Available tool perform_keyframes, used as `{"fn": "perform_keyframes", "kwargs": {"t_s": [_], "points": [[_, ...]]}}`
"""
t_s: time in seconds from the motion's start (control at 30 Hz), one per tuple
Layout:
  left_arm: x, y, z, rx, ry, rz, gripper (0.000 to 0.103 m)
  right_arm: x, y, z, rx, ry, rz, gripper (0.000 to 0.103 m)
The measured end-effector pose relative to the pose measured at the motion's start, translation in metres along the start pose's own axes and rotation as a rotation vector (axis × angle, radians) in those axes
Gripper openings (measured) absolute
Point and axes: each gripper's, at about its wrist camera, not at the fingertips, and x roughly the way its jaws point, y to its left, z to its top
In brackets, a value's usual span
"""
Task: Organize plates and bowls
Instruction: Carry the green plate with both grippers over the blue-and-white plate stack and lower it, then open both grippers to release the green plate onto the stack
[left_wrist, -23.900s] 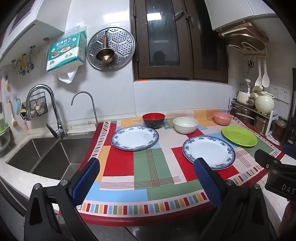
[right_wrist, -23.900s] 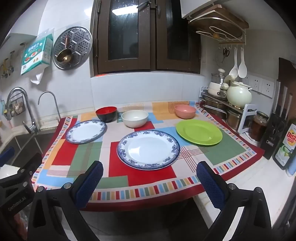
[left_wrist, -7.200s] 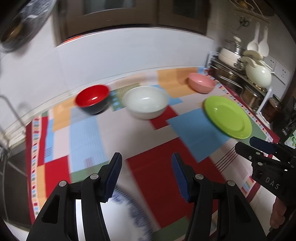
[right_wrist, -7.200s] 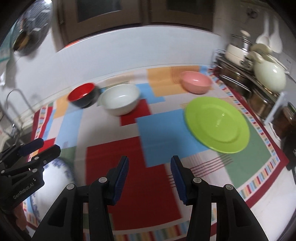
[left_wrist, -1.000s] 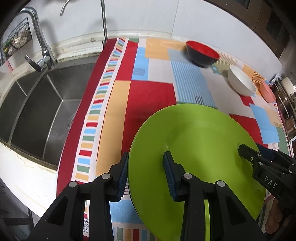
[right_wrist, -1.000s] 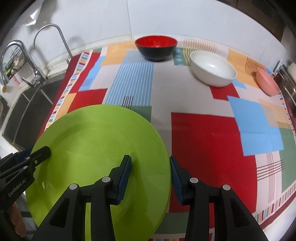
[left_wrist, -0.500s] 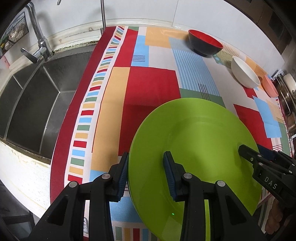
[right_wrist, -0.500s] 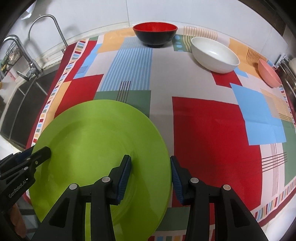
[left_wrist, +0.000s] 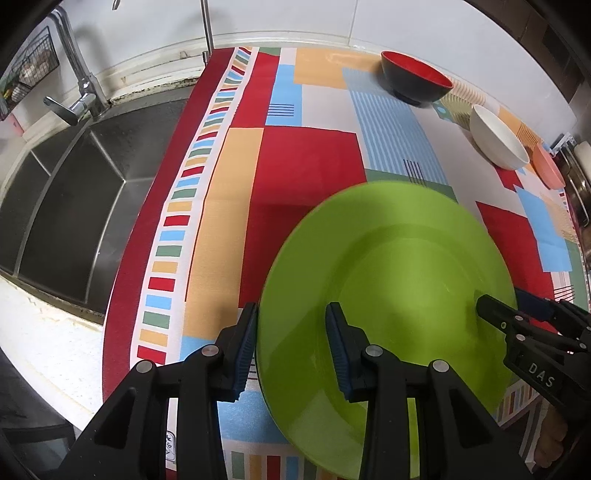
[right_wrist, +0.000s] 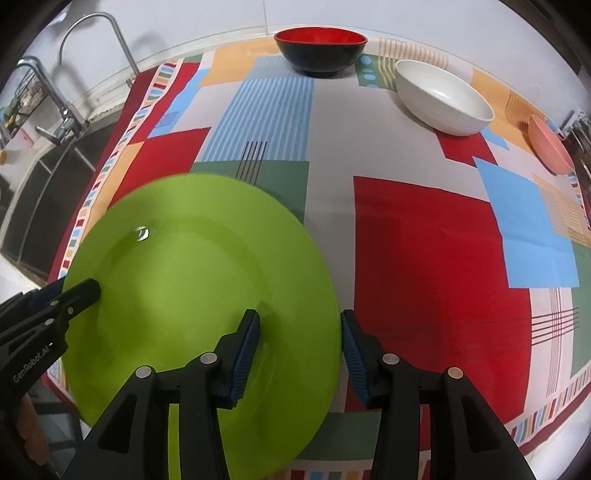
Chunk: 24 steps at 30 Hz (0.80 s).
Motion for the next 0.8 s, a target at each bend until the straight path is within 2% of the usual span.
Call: {"fn": "perform_keyframes", "kwargs": {"t_s": [0.1, 0.17, 0.2, 0.4, 0.8], "points": [[-0.003, -0.001, 0.000, 0.003, -0.010, 0.006, 0.040, -0.002, 0.002, 0.001, -0.016, -0.005, 0.012, 0.053], [-0.007, -0.003, 0.001, 0.009, -0.024, 0.014, 0.051, -0.003, 0.003, 0.001, -0.027, -0.008, 0.018, 0.054], [-0.009, -0.004, 0.001, 0.012, -0.031, 0.014, 0.052, -0.004, 0.003, 0.001, -0.030, -0.011, 0.020, 0.054], [-0.021, -0.016, 0.005, 0.047, -0.068, 0.009, 0.052, -0.014, -0.004, 0.003, -0.025, -0.049, 0.017, 0.054], [-0.049, -0.072, 0.032, 0.140, -0.170, -0.073, 0.054, -0.048, -0.046, 0.010, 0.033, -0.166, -0.001, 0.054]]}}
